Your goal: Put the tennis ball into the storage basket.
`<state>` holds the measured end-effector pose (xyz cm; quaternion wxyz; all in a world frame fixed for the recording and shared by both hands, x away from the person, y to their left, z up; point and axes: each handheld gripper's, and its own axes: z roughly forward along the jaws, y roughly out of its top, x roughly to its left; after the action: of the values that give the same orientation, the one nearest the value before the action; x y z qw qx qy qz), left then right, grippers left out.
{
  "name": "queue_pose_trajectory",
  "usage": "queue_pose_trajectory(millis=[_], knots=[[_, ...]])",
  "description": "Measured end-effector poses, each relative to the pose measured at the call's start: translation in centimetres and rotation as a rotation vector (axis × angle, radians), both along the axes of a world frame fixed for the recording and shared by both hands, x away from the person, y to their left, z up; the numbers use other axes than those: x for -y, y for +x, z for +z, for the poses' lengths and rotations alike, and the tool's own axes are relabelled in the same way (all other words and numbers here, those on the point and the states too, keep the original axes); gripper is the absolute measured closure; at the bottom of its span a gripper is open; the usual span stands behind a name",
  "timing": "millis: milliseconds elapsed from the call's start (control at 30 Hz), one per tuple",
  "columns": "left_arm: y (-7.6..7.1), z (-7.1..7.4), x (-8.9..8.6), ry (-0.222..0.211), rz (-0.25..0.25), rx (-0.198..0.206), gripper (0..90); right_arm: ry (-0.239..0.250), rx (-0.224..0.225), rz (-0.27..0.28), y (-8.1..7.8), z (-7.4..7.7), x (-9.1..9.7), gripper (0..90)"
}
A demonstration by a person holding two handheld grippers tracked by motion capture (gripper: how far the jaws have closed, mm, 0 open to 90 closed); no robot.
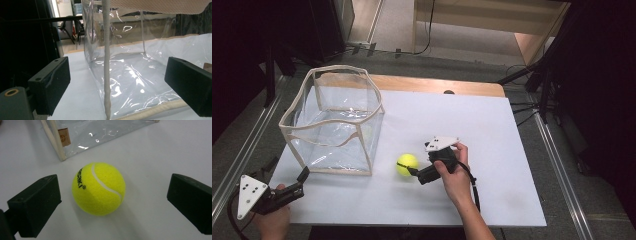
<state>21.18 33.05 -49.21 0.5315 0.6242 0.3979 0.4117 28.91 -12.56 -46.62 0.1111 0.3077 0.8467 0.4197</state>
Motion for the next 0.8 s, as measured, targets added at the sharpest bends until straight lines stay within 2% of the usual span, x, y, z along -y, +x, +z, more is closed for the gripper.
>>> queue_pose_trajectory(millis=[267,500,667,800], knots=[[0.0,0.0,0.0,0.000,0.000,-0.001,6.8,-0.010,-0.039,0.050,0.2,-0.6,-1.3,0.0],[0.0,0.0,0.0,0.000,0.000,-0.001,6.8,-0.028,-0.098,0.086,0.6,-1.3,-2.3,0.0],[0.0,0.0,0.0,0.000,0.000,-0.001,6.8,-0.039,-0.135,0.078,1.0,-1.9,-2.9,0.0],[0.0,0.0,0.0,0.000,0.000,0.000,6.8,-0.050,-0.148,0.081,1.2,-2.3,-3.2,0.0]])
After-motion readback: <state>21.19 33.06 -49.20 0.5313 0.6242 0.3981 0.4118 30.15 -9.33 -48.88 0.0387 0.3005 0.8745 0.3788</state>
